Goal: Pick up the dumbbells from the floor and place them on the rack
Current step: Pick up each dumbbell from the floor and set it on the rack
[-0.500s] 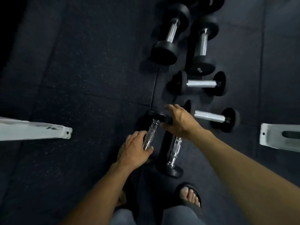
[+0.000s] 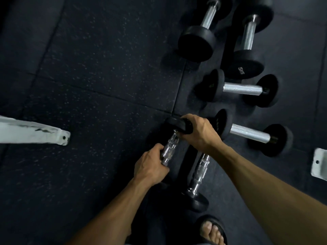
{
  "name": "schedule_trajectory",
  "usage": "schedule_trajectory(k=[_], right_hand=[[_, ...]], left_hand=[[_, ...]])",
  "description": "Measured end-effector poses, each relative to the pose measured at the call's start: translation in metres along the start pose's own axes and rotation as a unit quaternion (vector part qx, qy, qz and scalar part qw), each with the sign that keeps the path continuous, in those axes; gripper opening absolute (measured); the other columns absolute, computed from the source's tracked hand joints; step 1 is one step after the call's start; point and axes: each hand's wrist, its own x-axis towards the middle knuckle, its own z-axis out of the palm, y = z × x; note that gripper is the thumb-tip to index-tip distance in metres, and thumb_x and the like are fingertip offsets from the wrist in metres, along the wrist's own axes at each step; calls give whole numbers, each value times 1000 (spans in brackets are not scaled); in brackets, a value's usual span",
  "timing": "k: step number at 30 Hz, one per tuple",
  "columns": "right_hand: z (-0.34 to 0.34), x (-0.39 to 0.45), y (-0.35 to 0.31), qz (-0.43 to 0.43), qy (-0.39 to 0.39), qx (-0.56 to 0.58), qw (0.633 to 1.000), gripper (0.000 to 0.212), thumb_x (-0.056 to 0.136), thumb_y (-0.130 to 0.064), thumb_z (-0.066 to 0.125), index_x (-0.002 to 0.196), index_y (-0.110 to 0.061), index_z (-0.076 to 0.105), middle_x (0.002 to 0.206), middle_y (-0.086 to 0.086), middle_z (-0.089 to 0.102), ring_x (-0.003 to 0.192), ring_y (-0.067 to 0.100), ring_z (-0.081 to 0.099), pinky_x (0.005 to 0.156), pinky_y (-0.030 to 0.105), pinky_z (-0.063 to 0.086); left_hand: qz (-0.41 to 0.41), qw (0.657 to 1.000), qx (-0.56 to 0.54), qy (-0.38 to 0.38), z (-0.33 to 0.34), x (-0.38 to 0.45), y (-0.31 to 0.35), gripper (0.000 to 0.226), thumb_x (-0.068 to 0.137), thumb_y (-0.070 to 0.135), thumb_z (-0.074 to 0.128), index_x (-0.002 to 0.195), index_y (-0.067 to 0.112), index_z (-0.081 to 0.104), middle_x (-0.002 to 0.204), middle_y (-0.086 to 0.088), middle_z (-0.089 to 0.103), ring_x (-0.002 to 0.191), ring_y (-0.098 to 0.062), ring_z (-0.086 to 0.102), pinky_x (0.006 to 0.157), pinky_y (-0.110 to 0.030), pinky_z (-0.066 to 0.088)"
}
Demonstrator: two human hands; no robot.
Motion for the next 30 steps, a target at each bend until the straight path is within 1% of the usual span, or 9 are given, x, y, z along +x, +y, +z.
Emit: schedule_trajectory(k=[2, 4, 8, 12, 16, 18, 22, 26, 30], right_hand=[[-11, -5, -8, -13, 16, 8, 1000, 43, 76, -33, 76, 115, -21, 64, 106, 5, 68, 98, 23, 64, 83, 37, 51], [-29, -12, -23, -31, 14, 8, 999, 41, 75, -32, 76, 113, -22, 65, 104, 5, 69, 97, 24, 64, 81, 38, 52], [-80, -39, -65, -31, 16, 6, 999, 32, 75, -31, 76, 103, -19, 66, 95, 4, 69, 90, 26, 65, 76, 40, 53], [-147, -78, -117, -47, 32, 3, 998, 29, 74, -30, 75, 100, -21, 65, 91, 1, 67, 88, 23, 64, 78, 40, 52], [-232, -120, -185, -80, 48, 3, 996, 33, 75, -29, 75, 106, -23, 66, 95, -3, 68, 91, 19, 63, 82, 38, 51], [-272, -137, -221, -100, 52, -7, 994, 35, 76, -31, 74, 109, -25, 65, 95, -6, 67, 90, 16, 63, 81, 36, 51], [-341, -166, -300, -164, 55, -16, 985, 33, 76, -30, 74, 107, -23, 64, 91, -5, 66, 87, 16, 63, 80, 37, 51], [-387, -186, -381, -222, 45, -36, 973, 33, 76, -35, 74, 106, -26, 63, 94, -7, 65, 89, 14, 61, 82, 35, 51], [-410, -197, -466, -283, 19, -54, 958, 33, 75, -36, 75, 104, -26, 64, 93, -9, 67, 89, 13, 63, 82, 38, 52]], left_hand=[[0, 1000, -16, 7, -6, -7, 4, 46, 68, 22, 78, 104, 33, 52, 82, 11, 65, 79, -13, 64, 67, -32, 50], [1, 999, -37, 7, -18, -20, 13, 44, 66, 21, 81, 99, 33, 54, 77, 12, 64, 78, -12, 64, 71, -32, 52], [15, 998, -63, 9, -55, -68, 45, 43, 67, 15, 82, 96, 32, 55, 70, 12, 62, 69, -5, 62, 67, -27, 53], [38, 997, -59, 21, -107, -133, 88, 41, 66, 15, 81, 96, 29, 56, 69, 11, 63, 70, -9, 63, 67, -29, 53], [64, 995, -55, 51, -173, -212, 137, 41, 66, 17, 80, 97, 29, 57, 70, 13, 62, 69, -7, 62, 68, -29, 51], [72, 993, -59, 68, -206, -251, 159, 40, 65, 19, 81, 95, 30, 56, 72, 12, 63, 71, -7, 63, 68, -29, 51], [88, 987, -65, 114, -272, -327, 192, 39, 68, 23, 82, 94, 26, 54, 72, 12, 60, 71, -8, 60, 64, -26, 46], [85, 980, -79, 163, -334, -394, 204, 41, 68, 26, 82, 98, 26, 54, 72, 13, 58, 73, -10, 60, 69, -30, 50], [71, 969, -106, 213, -390, -449, 195, 42, 67, 26, 82, 99, 26, 55, 73, 11, 60, 71, -7, 59, 69, -30, 52]])
